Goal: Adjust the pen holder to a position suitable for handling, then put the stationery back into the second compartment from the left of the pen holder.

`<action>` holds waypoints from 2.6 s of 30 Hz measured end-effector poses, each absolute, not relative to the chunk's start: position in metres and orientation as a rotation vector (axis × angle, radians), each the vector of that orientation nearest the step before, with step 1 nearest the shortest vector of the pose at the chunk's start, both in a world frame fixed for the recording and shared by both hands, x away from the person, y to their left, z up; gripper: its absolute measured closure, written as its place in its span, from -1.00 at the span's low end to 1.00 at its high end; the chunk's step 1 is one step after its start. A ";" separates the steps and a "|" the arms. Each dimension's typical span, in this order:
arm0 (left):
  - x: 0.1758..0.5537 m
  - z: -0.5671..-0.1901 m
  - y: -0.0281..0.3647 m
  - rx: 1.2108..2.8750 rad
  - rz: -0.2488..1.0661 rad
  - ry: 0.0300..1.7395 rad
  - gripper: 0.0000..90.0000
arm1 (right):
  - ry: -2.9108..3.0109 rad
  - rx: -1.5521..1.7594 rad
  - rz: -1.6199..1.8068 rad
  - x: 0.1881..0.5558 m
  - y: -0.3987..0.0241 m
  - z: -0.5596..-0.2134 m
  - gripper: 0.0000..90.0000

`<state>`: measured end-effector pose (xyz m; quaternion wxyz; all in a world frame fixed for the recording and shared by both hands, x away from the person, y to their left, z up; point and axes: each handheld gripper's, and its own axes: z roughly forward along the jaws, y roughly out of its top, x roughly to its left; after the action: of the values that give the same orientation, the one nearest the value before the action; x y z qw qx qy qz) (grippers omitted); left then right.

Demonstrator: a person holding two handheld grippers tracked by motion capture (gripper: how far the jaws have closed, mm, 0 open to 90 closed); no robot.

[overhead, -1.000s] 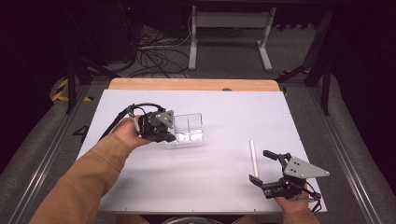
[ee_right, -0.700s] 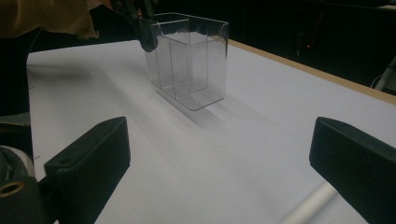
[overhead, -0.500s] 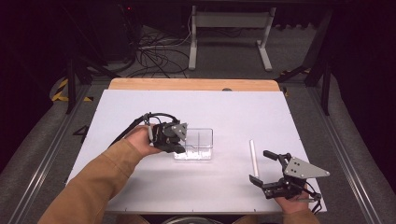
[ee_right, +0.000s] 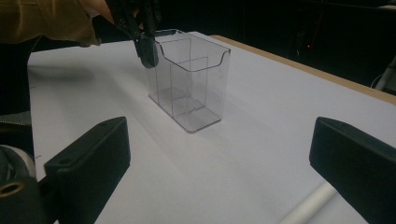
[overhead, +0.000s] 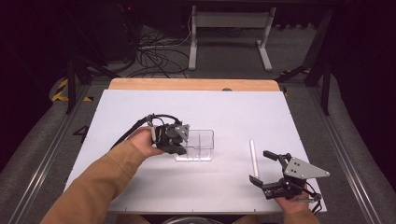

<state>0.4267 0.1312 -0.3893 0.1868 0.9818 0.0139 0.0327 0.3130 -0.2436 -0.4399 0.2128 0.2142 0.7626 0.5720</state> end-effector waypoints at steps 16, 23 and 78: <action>0.421 -0.373 0.143 2.678 0.196 0.076 0.30 | 2.075 0.637 1.564 0.313 -0.243 -0.437 -0.98; 0.409 -0.348 0.172 2.465 0.247 0.167 -0.15 | 2.048 0.663 1.545 0.312 -0.245 -0.432 -1.00; 0.308 -0.442 0.291 1.847 0.516 0.714 -1.00 | 2.045 0.773 1.324 0.336 -0.220 -0.395 -0.55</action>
<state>0.3080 0.2907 -0.4423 0.5208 0.7706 0.2978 0.2152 0.3356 -0.2198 -0.3952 0.2887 0.2897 0.7661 0.4959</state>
